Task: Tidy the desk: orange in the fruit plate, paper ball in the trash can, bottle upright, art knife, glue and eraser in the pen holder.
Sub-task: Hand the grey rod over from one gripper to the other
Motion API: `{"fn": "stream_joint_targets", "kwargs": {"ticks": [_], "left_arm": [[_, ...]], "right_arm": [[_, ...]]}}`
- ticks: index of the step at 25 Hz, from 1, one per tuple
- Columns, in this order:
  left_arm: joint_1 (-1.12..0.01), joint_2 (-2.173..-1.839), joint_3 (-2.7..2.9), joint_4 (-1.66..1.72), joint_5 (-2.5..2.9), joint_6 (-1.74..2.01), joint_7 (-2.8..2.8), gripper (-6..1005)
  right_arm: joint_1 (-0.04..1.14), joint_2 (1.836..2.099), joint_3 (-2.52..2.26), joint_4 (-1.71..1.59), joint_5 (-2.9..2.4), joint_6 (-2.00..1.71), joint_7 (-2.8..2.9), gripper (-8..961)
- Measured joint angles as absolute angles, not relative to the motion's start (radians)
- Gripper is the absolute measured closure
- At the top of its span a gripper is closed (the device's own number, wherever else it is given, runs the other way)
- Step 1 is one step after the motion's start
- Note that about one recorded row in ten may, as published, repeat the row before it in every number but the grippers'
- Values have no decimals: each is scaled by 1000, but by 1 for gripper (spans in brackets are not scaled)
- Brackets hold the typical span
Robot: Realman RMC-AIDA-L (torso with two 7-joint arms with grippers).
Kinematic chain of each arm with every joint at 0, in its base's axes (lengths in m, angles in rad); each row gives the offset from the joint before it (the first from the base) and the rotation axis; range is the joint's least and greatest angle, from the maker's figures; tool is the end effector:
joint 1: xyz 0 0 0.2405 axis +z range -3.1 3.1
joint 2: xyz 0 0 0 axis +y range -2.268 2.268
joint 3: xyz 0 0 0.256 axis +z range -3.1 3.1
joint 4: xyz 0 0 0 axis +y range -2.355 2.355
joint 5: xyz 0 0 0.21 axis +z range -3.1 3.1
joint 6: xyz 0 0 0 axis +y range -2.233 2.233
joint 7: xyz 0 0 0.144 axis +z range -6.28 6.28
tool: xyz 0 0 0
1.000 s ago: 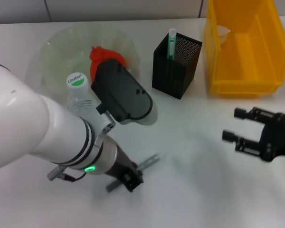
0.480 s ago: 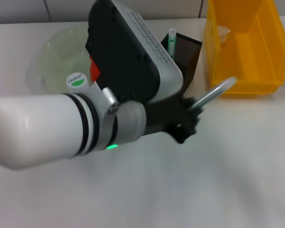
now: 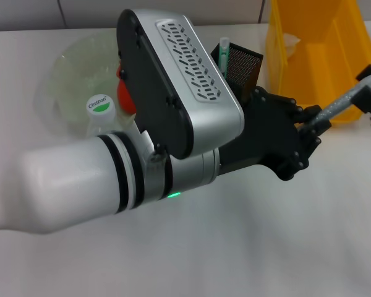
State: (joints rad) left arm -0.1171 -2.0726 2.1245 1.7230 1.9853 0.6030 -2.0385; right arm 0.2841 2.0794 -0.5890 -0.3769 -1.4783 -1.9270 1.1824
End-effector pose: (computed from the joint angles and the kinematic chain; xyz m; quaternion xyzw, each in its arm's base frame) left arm -0.0664 0.2507 -0.0821 -0.9552 -0.0314 -0.2103 0.2058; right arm 0.2855 0.2405 0.0316 -0.7773 0.2299 0.5525 0.1942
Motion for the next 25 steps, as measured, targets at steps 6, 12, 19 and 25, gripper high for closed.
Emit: {"fn": "stream_joint_targets", "kwargs": {"ticks": [6,12,19,25], "left_arm": [[-143,-2075,2112,1692,1957,615,-2030,857],[-147,-2075,2110,1677,1955,615,-2029,857],[-143,-2074,2108,1672,1951,617,-2029,856],[-148,-2076,2107,1658,1949,626,-2028,855]], "right_arm": [[312,2080,-590,-368,-1506,-1919,1180,261],[323,2079,-590,-372,-1534,-1919,1181,415],[316,2080,-584,-374,-1532,-1923,1148,735],[311,2082,-579,-367,-1531,-1924,1115,767]]}}
